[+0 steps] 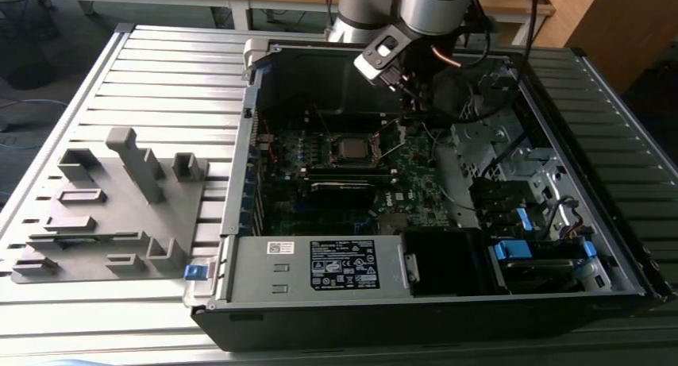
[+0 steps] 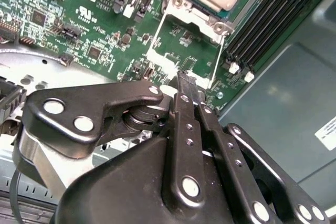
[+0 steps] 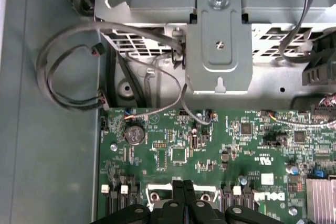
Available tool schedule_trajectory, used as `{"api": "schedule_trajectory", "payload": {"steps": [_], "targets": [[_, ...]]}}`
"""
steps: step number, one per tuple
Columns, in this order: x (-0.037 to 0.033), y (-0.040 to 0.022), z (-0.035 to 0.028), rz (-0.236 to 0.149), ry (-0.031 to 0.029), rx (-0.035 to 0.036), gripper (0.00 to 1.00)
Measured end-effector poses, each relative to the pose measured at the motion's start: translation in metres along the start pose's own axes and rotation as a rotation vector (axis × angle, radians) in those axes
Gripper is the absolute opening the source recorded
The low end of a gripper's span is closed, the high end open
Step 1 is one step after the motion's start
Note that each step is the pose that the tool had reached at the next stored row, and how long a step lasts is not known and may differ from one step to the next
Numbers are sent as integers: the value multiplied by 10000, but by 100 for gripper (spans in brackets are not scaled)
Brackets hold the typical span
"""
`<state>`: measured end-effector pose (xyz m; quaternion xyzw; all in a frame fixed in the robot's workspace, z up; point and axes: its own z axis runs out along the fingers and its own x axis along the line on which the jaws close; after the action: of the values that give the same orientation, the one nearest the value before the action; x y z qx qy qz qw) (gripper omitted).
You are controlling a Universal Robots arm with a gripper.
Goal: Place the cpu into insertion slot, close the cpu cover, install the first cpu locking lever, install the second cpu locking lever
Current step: 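Close the cpu cover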
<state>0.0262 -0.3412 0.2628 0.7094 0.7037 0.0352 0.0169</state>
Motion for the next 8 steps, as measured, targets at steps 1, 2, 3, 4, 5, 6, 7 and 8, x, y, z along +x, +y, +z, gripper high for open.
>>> {"api": "schedule_trajectory", "payload": {"steps": [1,2,3,4,5,6,7,8], "targets": [[0,13,1,0,0,0,11],[0,24,2,0,0,0,11],[0,35,2,-1,-1,0,11],[0,45,3,0,-1,0,11],[0,58,4,0,-1,0,11],[0,69,5,0,-1,0,11],[0,80,6,0,-1,1,11],[0,90,7,1,-1,0,11]]}}
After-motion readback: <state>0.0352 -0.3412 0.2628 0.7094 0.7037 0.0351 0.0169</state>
